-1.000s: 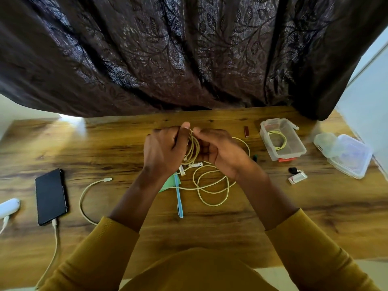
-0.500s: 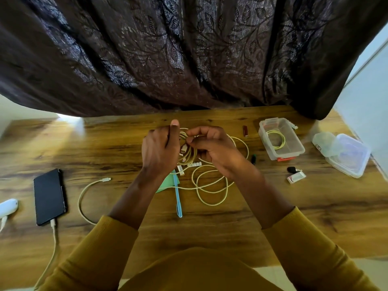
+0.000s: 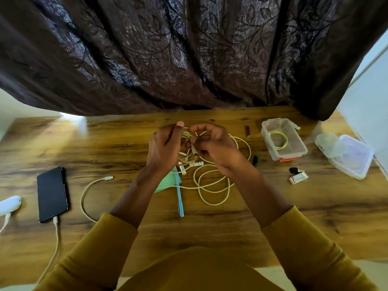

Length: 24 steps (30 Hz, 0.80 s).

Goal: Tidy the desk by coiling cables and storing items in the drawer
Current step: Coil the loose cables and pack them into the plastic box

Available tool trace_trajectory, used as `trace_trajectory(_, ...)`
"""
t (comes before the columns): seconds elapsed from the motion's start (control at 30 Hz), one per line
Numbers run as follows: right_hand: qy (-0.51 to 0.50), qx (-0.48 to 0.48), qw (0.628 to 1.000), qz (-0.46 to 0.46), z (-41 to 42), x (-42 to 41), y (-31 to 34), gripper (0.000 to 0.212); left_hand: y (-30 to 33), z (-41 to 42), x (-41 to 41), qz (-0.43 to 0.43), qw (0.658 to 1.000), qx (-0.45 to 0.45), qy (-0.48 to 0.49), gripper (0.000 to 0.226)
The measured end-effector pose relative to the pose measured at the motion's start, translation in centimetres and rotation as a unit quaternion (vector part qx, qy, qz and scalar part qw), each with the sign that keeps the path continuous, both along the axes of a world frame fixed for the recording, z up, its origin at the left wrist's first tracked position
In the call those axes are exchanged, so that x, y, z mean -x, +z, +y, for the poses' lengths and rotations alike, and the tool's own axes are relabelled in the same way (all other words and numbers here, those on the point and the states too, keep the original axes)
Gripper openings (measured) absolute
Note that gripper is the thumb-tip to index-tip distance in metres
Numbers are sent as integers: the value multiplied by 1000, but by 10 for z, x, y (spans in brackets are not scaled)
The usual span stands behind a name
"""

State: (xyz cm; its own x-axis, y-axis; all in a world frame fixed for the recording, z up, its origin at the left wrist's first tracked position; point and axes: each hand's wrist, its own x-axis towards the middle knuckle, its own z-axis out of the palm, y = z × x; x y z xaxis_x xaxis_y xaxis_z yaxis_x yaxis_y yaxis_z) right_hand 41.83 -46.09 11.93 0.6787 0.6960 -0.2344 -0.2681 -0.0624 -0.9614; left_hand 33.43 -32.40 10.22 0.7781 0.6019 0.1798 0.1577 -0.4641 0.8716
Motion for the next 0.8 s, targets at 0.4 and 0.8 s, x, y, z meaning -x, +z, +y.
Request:
trace_trajectory(0.4, -57, 23, 994, -85, -12, -7, -11, 30, -4, 26, 19, 48, 960, 274, -43, 15)
trace_trajectory(0.8, -67, 102, 966, -230, -5, -7, -23, 32, 18, 33, 15, 123, 985, 123, -14, 8)
